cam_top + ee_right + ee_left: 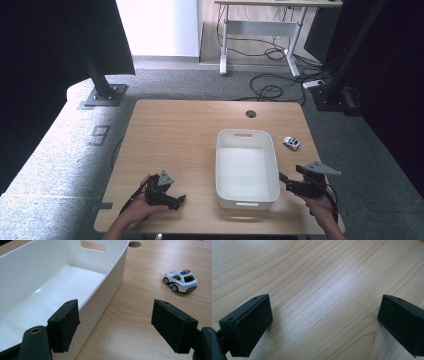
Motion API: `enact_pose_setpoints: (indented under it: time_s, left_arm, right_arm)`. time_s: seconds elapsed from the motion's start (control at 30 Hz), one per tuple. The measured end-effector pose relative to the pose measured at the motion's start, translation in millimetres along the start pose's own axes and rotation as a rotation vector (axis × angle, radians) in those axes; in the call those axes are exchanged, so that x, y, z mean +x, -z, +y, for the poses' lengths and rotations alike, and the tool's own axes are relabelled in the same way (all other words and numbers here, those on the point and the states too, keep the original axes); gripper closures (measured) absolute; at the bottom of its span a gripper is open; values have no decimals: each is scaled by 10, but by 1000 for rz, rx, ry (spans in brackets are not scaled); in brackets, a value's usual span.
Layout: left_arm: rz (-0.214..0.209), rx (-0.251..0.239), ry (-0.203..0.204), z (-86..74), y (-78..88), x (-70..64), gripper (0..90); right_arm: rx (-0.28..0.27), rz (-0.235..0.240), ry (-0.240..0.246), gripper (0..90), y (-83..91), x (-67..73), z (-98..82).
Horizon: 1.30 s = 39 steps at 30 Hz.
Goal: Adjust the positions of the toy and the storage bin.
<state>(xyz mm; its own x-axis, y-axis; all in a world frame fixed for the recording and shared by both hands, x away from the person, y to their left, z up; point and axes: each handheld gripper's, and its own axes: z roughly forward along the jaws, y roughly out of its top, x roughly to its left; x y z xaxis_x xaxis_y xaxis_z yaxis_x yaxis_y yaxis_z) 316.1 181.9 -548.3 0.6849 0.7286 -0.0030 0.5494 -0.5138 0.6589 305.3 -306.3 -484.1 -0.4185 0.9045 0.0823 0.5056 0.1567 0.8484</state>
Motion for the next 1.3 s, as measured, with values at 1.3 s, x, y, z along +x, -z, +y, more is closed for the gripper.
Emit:
enact_pose_setpoints:
  time_s: [1.3]
  left_arm:
    - [0,0,-2,12,-10,-2,0]
  right_arm:
    - [36,47,59,314,-156,356,31]
